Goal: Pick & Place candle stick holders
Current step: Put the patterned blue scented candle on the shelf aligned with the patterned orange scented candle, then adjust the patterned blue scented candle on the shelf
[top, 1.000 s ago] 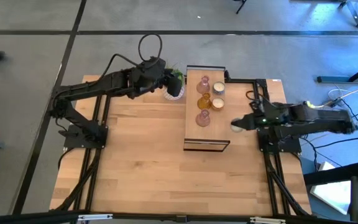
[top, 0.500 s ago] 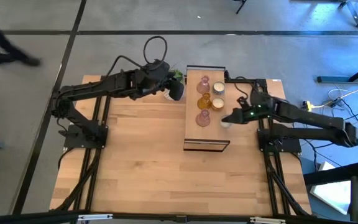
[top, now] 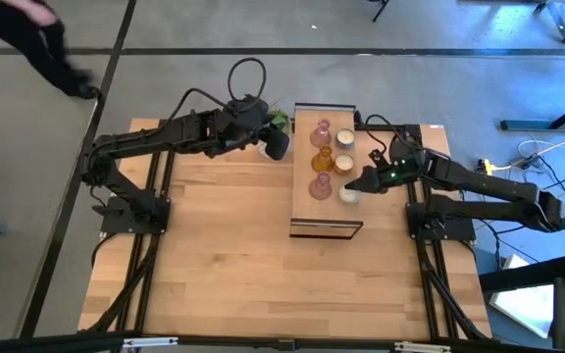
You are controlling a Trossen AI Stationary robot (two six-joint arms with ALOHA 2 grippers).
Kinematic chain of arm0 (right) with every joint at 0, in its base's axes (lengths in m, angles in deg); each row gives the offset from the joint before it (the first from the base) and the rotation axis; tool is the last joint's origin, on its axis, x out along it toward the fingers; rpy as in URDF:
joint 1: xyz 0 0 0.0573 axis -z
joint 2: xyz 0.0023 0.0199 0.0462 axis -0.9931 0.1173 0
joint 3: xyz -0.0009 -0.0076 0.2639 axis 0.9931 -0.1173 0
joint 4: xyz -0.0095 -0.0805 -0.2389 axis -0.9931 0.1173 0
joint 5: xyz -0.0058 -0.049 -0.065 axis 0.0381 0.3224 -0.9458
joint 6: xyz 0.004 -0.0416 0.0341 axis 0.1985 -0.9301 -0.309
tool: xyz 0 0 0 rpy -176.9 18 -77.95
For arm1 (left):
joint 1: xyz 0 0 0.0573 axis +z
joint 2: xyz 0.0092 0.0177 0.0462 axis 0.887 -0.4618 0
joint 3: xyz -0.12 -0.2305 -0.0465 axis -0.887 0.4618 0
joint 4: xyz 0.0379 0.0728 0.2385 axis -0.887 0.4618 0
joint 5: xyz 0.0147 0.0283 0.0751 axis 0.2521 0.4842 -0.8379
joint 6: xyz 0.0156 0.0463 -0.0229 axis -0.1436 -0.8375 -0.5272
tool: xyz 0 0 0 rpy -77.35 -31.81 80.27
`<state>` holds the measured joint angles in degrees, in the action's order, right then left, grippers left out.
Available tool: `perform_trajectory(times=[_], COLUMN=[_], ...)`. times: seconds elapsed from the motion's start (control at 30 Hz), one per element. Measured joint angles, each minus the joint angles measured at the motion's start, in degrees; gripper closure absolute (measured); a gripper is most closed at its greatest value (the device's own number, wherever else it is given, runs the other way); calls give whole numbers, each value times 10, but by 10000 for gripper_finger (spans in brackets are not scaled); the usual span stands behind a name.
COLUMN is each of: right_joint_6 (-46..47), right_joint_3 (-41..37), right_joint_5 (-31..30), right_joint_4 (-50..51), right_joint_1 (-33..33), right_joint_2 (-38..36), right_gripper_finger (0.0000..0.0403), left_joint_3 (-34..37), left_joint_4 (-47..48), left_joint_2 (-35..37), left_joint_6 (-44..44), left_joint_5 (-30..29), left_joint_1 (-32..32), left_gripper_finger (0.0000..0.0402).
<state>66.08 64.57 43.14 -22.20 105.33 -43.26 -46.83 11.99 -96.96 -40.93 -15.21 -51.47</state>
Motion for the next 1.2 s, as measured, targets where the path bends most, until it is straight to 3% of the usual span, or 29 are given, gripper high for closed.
perform_trajectory(times=[0.27, 0.8, 1.03, 1.2], right_joint_6=[6, 10, -68, -98], right_joint_3=[0, 5, 108, 154], right_joint_5=[2, -3, -108, -119], right_joint_4=[37, 50, 207, 250], right_joint_1=[23, 23, 23, 22], right_joint_2=[0, 0, 4, 35], right_gripper_finger=[141, 140, 140, 140], left_joint_3=[0, 0, -1, 0], left_joint_4=[1, 5, 3, 8], left_joint_2=[0, -14, -30, -34], left_joint_6=[-6, -6, -6, -9], left_joint_5=[-2, 9, 13, 12], left_joint_1=[0, 0, 0, 0], left_gripper_finger=[231, 231, 231, 231])
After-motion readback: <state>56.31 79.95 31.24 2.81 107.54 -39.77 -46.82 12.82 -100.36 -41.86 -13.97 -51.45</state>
